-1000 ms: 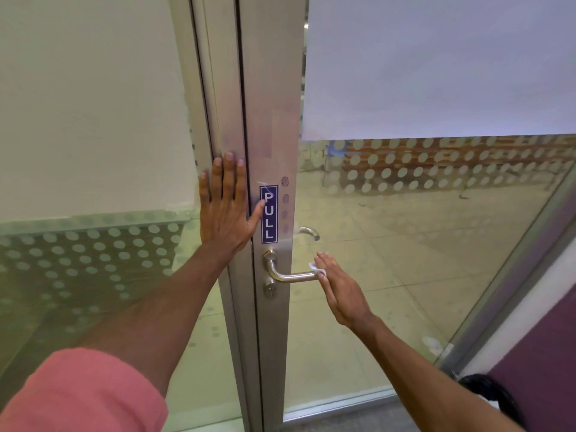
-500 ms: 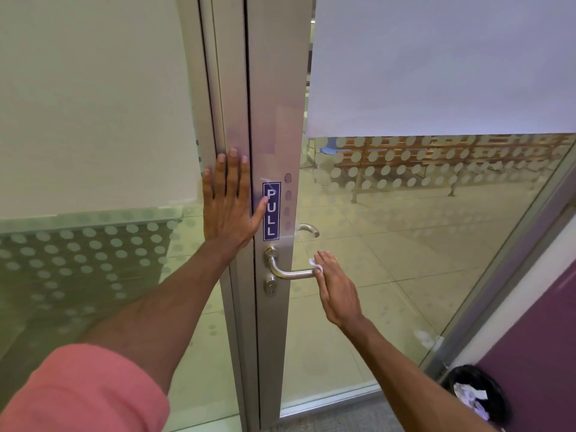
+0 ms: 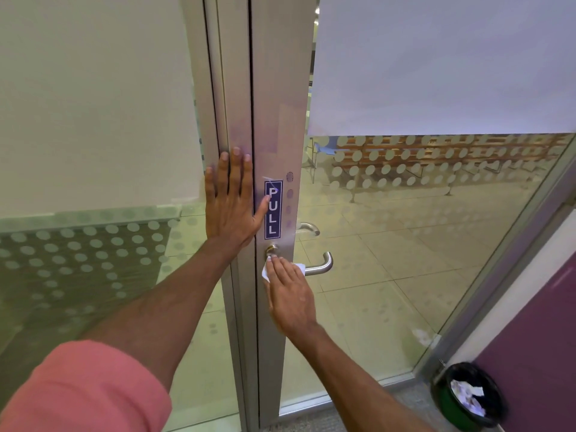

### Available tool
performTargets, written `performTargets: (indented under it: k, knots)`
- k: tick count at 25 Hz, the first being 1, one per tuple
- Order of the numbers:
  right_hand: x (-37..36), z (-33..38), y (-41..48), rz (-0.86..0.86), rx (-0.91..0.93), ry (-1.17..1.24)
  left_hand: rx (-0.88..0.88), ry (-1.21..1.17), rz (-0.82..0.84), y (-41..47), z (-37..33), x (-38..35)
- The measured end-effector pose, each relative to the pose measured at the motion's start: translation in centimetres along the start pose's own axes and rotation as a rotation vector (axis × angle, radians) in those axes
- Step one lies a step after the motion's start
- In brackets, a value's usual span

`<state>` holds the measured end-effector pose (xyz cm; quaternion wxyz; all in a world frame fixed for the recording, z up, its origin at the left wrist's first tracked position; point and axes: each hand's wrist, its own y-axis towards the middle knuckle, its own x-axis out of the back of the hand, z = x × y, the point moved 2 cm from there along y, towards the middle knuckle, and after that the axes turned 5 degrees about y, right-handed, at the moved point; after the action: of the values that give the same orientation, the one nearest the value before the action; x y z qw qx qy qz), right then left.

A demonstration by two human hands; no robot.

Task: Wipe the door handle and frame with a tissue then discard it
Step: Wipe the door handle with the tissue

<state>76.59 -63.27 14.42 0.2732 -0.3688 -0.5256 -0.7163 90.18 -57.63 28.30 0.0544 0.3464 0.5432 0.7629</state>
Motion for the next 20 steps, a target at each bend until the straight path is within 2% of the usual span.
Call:
performTargets:
  k: [4, 11, 15, 20]
  knots:
    - [0.4, -2.2, -1.4, 0.015, 0.129, -0.053, -0.015, -0.003, -0.014, 0.0, 0.1, 0.0]
    - [0.0, -0.6, 0.5, 0.047, 0.065, -0.065, -0.016, -0.002, -0.048, 0.0, 0.1, -0.4]
    - [1.1, -2.9, -1.2, 0.023, 0.198, -0.023, -0.009, -0.016, -0.054, -0.1, 0.0, -0.7]
    - [2.2, -6.0, -1.8, 0.001, 0.154, 0.055, -0.006, -0.014, -0.048, 0.0, 0.1, -0.8]
